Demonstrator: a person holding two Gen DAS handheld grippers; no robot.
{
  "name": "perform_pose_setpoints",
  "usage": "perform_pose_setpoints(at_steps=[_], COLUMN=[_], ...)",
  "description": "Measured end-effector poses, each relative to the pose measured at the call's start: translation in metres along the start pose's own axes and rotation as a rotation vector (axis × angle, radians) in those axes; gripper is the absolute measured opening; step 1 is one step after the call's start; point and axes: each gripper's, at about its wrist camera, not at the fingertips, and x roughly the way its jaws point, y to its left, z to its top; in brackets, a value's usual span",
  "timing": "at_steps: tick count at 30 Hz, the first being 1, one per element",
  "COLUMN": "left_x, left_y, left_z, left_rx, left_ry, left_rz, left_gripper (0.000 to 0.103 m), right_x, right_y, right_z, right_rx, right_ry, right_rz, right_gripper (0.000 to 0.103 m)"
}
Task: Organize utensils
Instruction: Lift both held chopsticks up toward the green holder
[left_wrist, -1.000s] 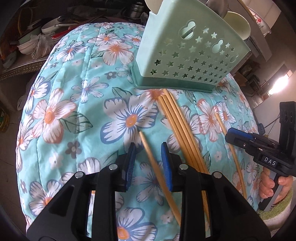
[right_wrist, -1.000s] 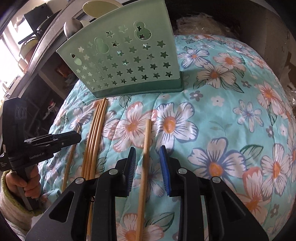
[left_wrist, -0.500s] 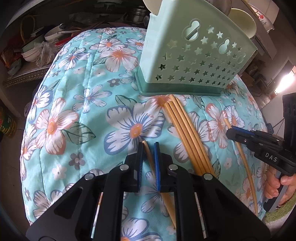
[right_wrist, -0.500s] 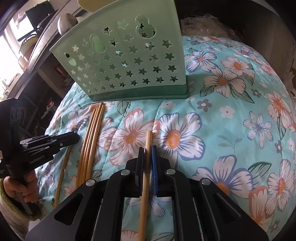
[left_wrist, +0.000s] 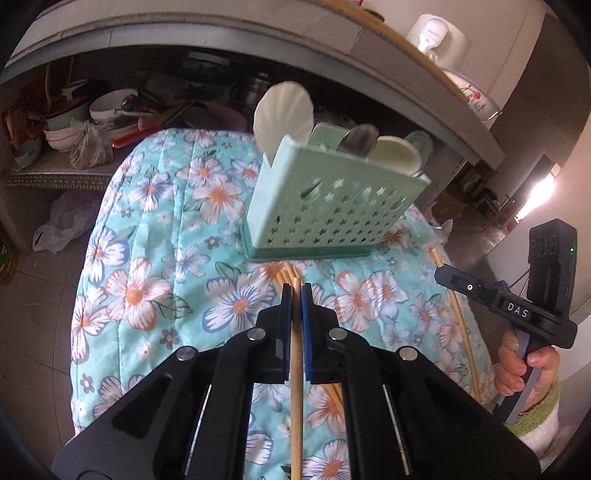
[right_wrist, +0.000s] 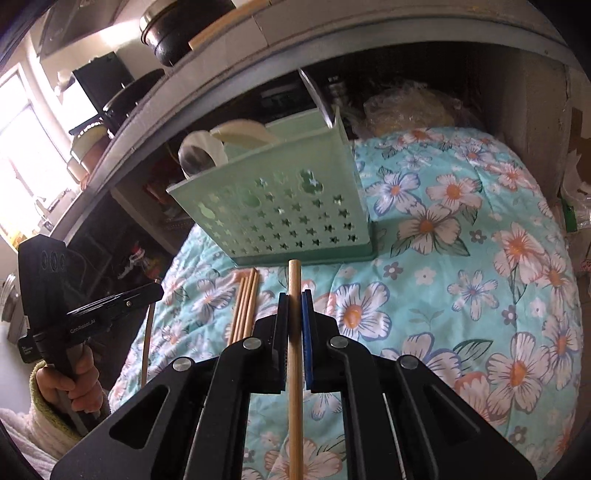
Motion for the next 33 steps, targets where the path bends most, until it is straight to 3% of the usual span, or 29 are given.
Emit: perform_pose_setpoints(at_steps=[9,16,23,27,33], left_x=[-0.072,-0.119,-0.140,-0.133,-0.099], left_y=[-0.022,-0.035,-0.043,-0.050,-0.055], left_z=[0.048,0.103,0.161,0.185,0.208], left_rx=[0.045,0.047,0.032,0.062,0.094], left_ry=[-0.174,-0.326,-0.536,-0.624,-0.628], left_rz=[-0.102,-0.213,-0.203,-0.121,-0.073], left_gripper=[0.004,0.004,0.004,0.004,0.004], right_x=[-0.076,-0.105,-0.100,-0.095,-0.084], right_y=[0.018,0.031,0.027,0.020,0.011], right_z=[0.041,0.056,0.047,0.045,0.045], right_rx=[-0.048,-0.073,-0.053,-0.040,-0.030], right_ry=[-0.189,-0.279,-0.252,-0.237,-0.210], right_rz=[0.038,0.038,0.034,0.030,0.026], right_gripper=[0.007,0.007,0.007,0.007,0.007])
